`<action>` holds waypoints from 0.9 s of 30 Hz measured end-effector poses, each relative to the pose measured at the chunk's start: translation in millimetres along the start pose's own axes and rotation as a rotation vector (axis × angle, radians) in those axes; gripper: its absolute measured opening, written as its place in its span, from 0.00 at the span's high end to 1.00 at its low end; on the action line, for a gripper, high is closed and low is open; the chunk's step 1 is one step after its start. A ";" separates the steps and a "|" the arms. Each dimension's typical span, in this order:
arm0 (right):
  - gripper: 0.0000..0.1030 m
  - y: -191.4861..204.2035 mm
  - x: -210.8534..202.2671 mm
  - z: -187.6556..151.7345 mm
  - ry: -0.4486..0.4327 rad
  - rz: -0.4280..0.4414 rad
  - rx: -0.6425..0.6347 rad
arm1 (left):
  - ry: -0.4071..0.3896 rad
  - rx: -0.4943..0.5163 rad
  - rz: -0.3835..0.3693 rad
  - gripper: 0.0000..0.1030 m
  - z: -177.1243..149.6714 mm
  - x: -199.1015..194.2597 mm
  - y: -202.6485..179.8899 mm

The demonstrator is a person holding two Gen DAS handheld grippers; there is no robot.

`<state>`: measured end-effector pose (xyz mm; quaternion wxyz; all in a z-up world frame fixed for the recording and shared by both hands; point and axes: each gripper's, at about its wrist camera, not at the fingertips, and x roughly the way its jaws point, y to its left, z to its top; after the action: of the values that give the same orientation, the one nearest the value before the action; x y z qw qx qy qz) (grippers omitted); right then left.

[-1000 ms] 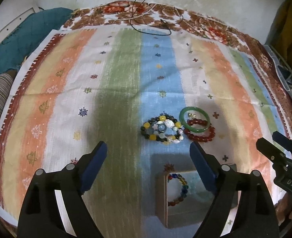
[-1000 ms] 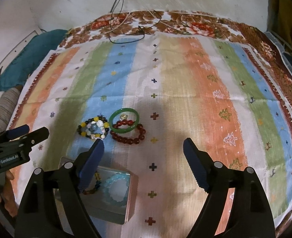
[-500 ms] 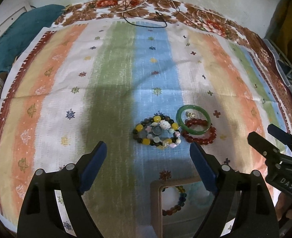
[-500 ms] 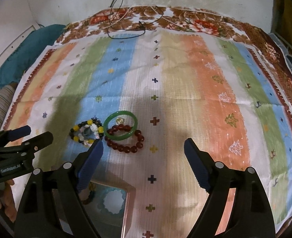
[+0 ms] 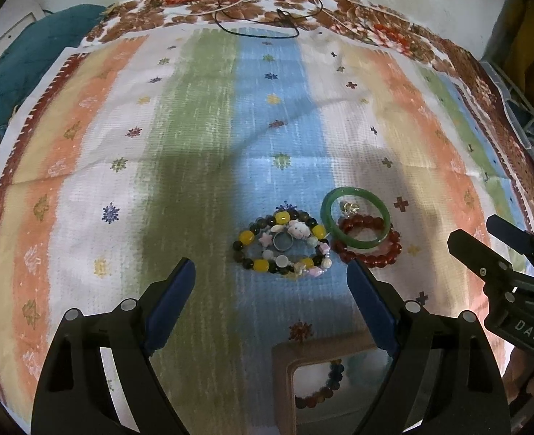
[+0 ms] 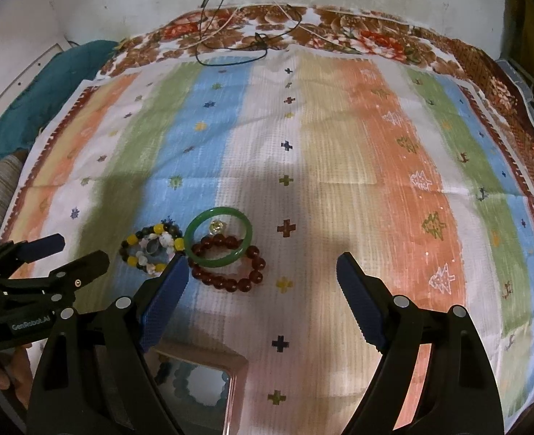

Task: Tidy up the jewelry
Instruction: 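Move both open tools back to the remaining bracelets, then grasp the green jade bangle with the right tool while the left tool grasps the pink-white charm bracelet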

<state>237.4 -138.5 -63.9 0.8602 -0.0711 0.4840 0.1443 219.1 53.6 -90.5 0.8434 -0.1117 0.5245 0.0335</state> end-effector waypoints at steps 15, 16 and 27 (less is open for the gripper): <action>0.19 -8.8 34.6 11.3 0.047 -0.023 0.013 | 0.045 0.012 -0.005 0.29 10.1 24.4 1.5; 0.19 -7.9 35.9 11.8 0.048 -0.022 0.011 | 0.049 0.015 -0.008 0.30 11.0 27.0 1.3; 0.19 1.4 56.7 18.9 0.074 -0.038 -0.025 | 0.089 0.036 -0.023 0.41 16.3 47.0 0.8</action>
<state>280.1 -122.0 -102.4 0.8434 -0.0964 0.5120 0.1315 254.3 55.2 -125.7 0.8214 -0.1038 0.5607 0.0096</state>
